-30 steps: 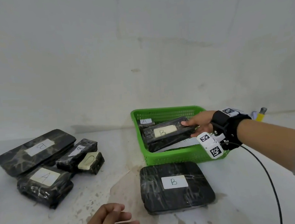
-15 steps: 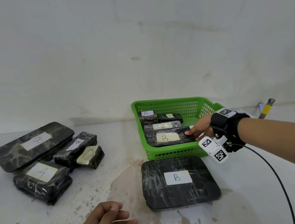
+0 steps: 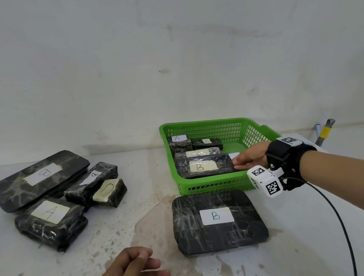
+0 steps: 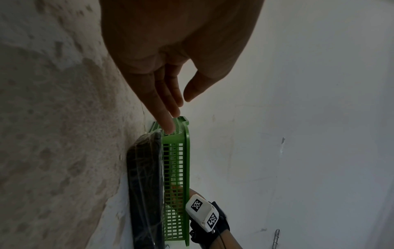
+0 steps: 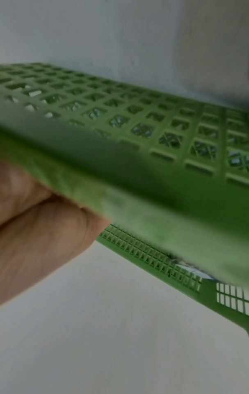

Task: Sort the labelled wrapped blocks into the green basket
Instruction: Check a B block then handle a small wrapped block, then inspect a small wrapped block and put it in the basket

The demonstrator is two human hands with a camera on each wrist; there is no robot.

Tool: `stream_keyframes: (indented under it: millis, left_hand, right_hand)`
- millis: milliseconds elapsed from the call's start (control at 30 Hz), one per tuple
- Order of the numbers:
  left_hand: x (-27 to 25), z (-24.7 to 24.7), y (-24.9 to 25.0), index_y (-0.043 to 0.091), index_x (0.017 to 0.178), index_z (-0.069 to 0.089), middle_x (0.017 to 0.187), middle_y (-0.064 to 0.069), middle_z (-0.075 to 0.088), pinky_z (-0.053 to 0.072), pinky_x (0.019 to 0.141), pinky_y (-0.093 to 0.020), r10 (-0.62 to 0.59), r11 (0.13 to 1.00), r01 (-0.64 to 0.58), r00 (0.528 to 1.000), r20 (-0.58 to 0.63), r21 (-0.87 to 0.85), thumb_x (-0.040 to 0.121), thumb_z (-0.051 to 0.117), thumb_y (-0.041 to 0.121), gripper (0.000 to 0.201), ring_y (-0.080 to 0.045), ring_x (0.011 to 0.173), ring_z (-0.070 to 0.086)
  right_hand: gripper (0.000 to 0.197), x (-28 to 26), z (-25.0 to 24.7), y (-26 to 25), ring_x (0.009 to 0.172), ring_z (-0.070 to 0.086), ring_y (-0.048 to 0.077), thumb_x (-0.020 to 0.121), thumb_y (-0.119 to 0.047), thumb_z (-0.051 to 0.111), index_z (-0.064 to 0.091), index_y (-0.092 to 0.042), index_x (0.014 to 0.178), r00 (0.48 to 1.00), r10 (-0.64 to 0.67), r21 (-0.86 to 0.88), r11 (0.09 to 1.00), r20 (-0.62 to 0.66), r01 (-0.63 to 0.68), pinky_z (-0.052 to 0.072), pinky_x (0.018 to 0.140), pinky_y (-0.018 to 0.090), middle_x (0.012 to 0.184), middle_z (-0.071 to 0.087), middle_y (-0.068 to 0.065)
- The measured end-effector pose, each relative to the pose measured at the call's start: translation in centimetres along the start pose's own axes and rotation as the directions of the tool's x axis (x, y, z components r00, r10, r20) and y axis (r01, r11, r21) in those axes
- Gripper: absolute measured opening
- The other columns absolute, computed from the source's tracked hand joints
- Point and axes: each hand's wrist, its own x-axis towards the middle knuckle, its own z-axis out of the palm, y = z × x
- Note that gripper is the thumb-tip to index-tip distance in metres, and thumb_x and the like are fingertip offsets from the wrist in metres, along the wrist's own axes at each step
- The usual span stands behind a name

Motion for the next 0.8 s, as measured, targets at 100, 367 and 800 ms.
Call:
stream_keyframes:
  millis: [100, 367, 800]
  left_hand:
    - [-0.1, 0.0, 0.2, -0.012, 0.083, 0.062, 0.057, -0.020, 0.064, 0.054, 0.047, -0.035, -0.028, 1.000, 0.028, 1.000, 0.008, -0.010, 0.095, 0.054, -0.001, 0.019, -0.037, 0.052, 0.068]
    - [-0.9, 0.6, 1.2, -0.004, 0.085, 0.062, 0.069, -0.017, 0.062, 0.056, 0.046, -0.033, -0.050, 0.998, 0.050, 0.999, 0.002, -0.032, 0.098, 0.053, 0.006, 0.019, -0.032, 0.057, 0.066]
    - [-5.1, -3.7, 4.2, 0.001, 0.089, 0.058, 0.079, -0.016, 0.061, 0.056, 0.054, -0.026, 0.281, 0.959, -0.280, 0.960, -0.013, 0.047, 0.097, 0.050, -0.001, 0.012, -0.026, 0.069, 0.066]
  right_hand:
    - [0.020, 0.0, -0.3, 0.2, 0.081, 0.063, 0.019, 0.093, 0.011, 0.053, 0.061, 0.013, 0.112, 0.997, -0.069, -0.076, 0.995, -0.017, 0.067, 0.056, 0.076, 0.024, 0.105, 0.064, 0.020]
    - [0.024, -6.6, 3.1, -2.9, 0.057, 0.042, 0.012, 0.094, -0.006, 0.059, 0.064, 0.007, 0.113, 0.927, -0.345, -0.500, 0.835, -0.148, 0.231, 0.034, 0.054, 0.021, 0.078, 0.061, 0.008]
    - [0.004, -20.0, 17.8, 6.3, 0.045, 0.046, 0.007, 0.093, -0.014, 0.064, 0.065, -0.010, 0.092, 0.846, -0.517, -0.225, 0.815, 0.132, 0.534, 0.037, 0.040, 0.016, 0.069, 0.061, 0.002]
